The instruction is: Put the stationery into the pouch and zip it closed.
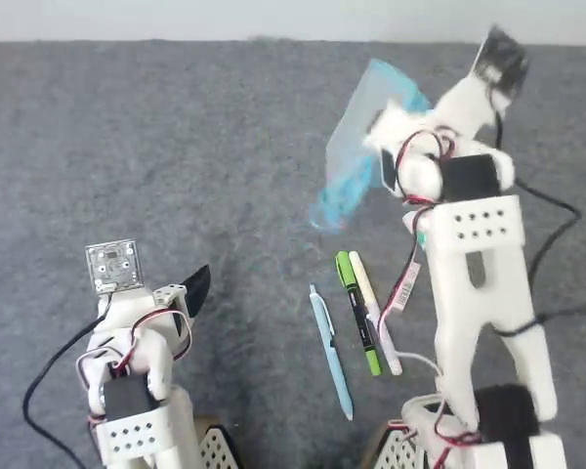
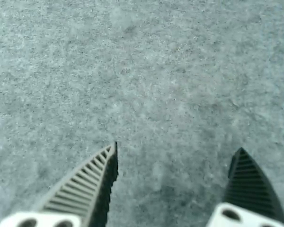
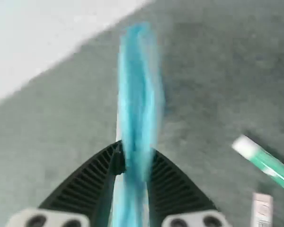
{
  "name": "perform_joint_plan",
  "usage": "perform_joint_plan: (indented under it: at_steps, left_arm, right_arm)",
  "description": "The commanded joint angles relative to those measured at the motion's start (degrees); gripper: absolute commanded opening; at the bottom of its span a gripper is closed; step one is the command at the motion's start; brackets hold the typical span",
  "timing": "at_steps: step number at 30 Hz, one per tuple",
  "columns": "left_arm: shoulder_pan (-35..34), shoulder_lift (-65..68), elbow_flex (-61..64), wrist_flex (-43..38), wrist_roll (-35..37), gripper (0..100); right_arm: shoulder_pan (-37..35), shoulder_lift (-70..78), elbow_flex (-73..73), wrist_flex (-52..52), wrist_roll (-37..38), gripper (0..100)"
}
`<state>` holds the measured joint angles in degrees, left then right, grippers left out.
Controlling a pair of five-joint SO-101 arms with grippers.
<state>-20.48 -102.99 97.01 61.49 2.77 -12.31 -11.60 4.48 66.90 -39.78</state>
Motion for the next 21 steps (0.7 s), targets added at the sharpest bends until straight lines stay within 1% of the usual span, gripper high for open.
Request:
perform_joint_plan:
  at_steps: [1, 5, 9, 11, 13, 18, 19, 21]
  left_arm:
    - [-0.2, -1.2, -0.4, -1.5, -0.2, 36]
    - [-0.1, -1.2, -0.4, -1.5, -0.2, 36]
    - [-0.1, -1.2, -0.4, -1.4, -0.2, 36]
    - [-0.1, -1.2, -0.4, -1.3, -0.1, 36]
    - [-0.1, -1.2, -0.4, -1.3, -0.1, 36]
    - [-0.1, -1.2, -0.4, -1.3, -0.1, 36]
    - [-0.1, -1.2, -0.4, -1.3, -0.1, 36]
    - [-0.1, -1.2, -0.4, -1.3, -0.1, 36]
  right_arm:
    - [1.6, 1.3, 18.4, -5.8, 7.4, 0.9]
    - [1.6, 1.9, 24.4, -6.7, 11.1, 1.0]
    - [1.6, 1.9, 24.3, -6.6, 13.6, 1.1]
    - [1.6, 1.9, 24.3, -6.6, 16.8, 4.2]
    - [1.7, 1.9, 24.6, -6.5, 19.4, 13.3]
    - [4.6, 1.9, 25.8, -6.5, 20.0, 46.5]
    - [5.4, 1.9, 25.8, -6.5, 20.0, 51.8]
    - [7.0, 1.9, 25.7, -6.3, 20.0, 58.1]
